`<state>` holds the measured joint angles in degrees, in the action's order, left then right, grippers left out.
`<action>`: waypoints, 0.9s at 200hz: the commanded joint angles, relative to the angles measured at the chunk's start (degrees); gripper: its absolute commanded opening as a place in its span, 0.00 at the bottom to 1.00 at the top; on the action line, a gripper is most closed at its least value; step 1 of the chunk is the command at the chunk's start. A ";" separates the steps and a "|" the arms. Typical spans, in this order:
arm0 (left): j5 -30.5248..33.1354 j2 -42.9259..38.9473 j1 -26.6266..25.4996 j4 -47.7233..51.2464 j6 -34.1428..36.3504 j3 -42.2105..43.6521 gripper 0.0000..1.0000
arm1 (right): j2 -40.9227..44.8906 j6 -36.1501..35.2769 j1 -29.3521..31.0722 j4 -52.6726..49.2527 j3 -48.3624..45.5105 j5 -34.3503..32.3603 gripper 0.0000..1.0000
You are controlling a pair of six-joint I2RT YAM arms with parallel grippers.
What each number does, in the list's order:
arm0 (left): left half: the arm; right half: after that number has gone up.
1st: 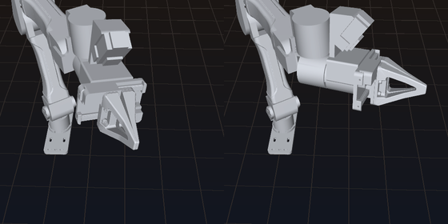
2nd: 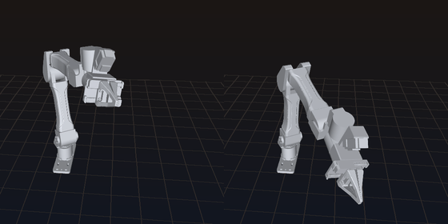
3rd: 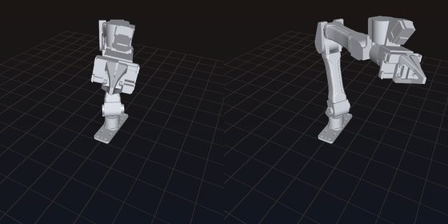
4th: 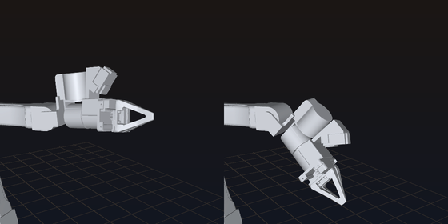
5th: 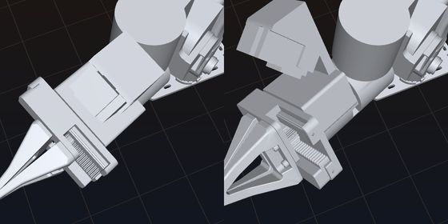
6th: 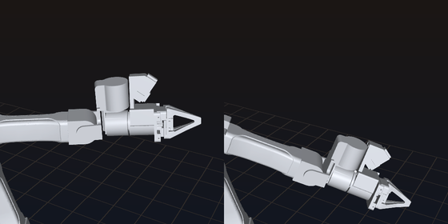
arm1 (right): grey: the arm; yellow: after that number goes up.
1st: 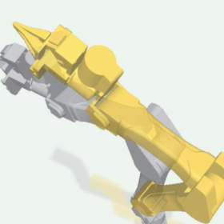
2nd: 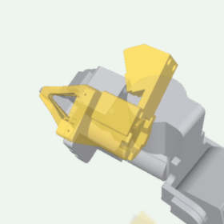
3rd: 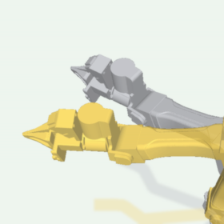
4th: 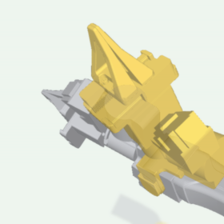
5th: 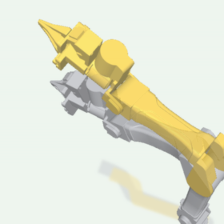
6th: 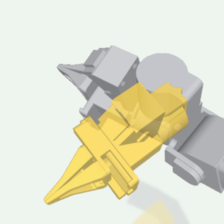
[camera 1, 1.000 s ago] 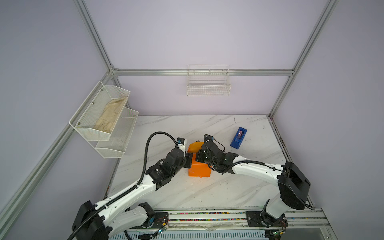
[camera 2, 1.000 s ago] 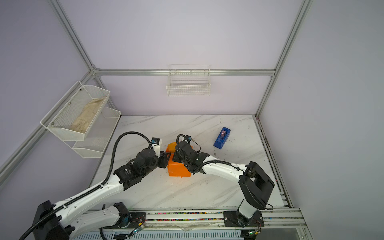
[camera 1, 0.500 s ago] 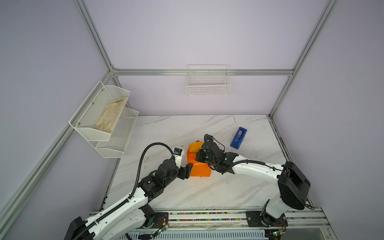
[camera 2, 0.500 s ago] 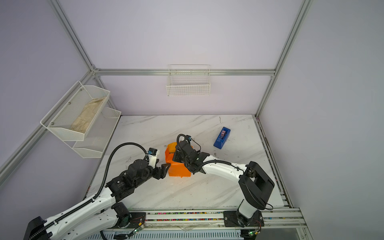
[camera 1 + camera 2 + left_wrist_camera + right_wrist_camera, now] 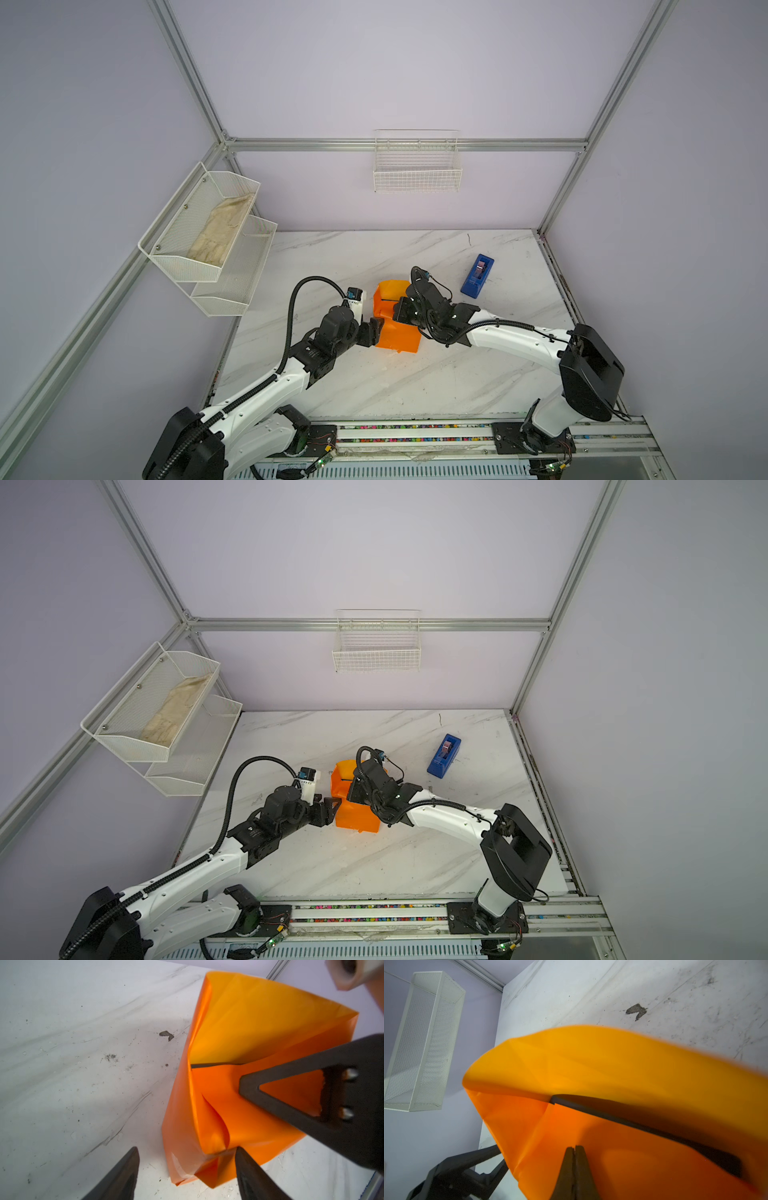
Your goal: Wrap the gift box in paper
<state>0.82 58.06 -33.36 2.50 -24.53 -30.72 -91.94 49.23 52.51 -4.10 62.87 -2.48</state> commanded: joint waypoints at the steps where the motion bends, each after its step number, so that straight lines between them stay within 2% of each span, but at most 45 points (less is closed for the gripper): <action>1: -1.55 -2.74 0.96 -5.27 -1.38 -6.14 0.73 | 1.28 0.25 0.18 -3.40 -0.87 0.72 0.00; 34: -2.46 -1.28 3.45 -4.92 -1.05 -8.19 0.74 | 1.32 0.25 0.11 -3.63 -1.03 1.04 0.00; 44: -3.74 0.81 4.33 -3.79 -0.49 -9.66 0.70 | 1.62 0.25 0.18 -3.67 -0.91 1.00 0.00; 74: -8.79 5.38 5.77 -3.27 0.33 -11.80 0.49 | 2.89 -0.22 0.16 -4.73 0.61 0.92 0.00; 125: -11.05 7.18 5.84 -3.54 0.58 -10.44 0.45 | 5.06 -1.22 0.14 -8.36 2.94 1.69 0.00; 135: -11.24 7.49 5.81 -3.78 0.55 -10.08 0.39 | 5.85 -2.06 0.14 -9.66 3.56 1.63 0.00; 142: -11.36 7.67 5.83 -3.97 0.46 -9.93 0.31 | 6.46 -3.00 0.18 -10.19 3.91 1.96 0.00; 161: -11.87 7.94 5.76 -4.50 0.36 -9.78 0.17 | 9.43 -4.73 0.23 -7.87 2.24 7.31 0.00; 180: -11.94 8.19 5.85 -4.60 0.36 -10.06 0.12 | 11.53 -4.84 0.32 -2.77 -1.91 17.06 0.00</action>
<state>-9.89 66.11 -27.77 0.58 -24.45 -37.52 -84.01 46.09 52.53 -10.76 64.23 3.86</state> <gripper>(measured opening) 0.134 0.047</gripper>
